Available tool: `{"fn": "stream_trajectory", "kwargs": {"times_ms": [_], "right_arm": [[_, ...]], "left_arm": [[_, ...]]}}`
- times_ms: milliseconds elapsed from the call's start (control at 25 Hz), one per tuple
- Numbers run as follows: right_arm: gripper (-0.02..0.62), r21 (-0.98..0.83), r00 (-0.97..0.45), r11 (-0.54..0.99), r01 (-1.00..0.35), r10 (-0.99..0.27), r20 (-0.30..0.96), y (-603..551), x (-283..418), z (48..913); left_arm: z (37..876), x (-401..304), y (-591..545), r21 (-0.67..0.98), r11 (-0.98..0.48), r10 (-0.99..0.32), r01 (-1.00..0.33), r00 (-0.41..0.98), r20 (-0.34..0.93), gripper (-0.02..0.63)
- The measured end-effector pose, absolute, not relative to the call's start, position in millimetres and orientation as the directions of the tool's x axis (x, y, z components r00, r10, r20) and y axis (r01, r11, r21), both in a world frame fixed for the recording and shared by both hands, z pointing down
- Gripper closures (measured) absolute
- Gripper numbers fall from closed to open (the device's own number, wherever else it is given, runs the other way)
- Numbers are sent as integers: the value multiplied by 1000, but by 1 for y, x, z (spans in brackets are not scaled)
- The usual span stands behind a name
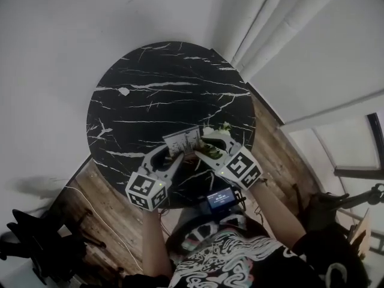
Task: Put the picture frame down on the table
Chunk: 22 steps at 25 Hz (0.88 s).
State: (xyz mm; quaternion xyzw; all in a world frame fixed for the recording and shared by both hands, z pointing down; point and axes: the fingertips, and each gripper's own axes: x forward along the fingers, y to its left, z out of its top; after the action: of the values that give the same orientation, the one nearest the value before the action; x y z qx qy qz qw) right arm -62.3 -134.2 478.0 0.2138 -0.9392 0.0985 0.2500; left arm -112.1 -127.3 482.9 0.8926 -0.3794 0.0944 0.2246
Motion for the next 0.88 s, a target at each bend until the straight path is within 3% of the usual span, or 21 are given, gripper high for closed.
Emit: {"fn": "stream_trajectory", "kwargs": {"times_ms": [880], "right_arm": [[451,-89,-723,918,-387,-242,648,-167,-77,560]], "left_arm": [[564,-122,-158,350,-570,-580,-744,665,471,436]]}}
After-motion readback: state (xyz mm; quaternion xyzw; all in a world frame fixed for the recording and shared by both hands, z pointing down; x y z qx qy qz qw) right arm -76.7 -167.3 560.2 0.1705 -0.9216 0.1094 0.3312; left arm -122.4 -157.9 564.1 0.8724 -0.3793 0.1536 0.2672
